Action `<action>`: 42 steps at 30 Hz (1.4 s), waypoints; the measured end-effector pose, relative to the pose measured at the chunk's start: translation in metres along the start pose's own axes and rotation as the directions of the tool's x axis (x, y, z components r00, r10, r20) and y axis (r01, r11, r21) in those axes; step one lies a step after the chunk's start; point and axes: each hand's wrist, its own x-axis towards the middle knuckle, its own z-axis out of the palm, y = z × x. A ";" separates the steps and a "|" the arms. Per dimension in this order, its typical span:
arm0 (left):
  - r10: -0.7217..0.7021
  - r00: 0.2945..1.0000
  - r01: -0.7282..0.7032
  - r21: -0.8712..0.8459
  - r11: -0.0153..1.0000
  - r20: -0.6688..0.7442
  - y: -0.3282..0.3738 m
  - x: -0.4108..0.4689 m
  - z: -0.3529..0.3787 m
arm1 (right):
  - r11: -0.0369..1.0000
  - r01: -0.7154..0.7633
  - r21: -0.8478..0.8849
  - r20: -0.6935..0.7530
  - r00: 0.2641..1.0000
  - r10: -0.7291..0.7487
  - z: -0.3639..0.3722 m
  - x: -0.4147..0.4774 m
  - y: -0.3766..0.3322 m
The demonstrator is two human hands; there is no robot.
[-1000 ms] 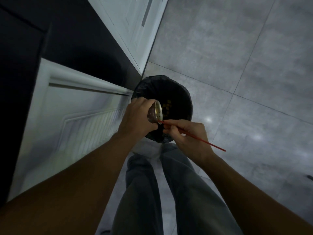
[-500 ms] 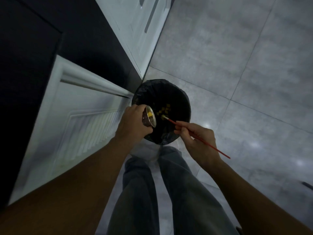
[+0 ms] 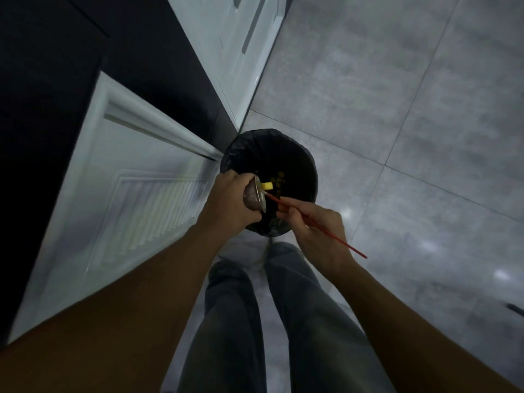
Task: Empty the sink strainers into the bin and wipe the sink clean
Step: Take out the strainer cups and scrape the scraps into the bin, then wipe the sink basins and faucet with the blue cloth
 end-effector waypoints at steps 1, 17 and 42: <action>-0.005 1.000 0.005 -0.007 1.000 0.000 -0.001 -0.001 0.000 | 1.000 -0.007 -0.004 -0.017 1.000 0.007 -0.003 -0.002 0.001; -0.072 0.985 0.050 -0.137 0.989 -0.155 0.030 -0.057 -0.050 | 0.998 -0.019 -0.060 -0.182 0.983 0.008 -0.051 -0.025 -0.064; -0.312 0.464 -0.179 -0.432 0.884 -0.829 0.036 -0.313 -0.257 | 0.701 0.712 -0.035 0.075 0.701 -0.709 0.056 -0.096 -0.368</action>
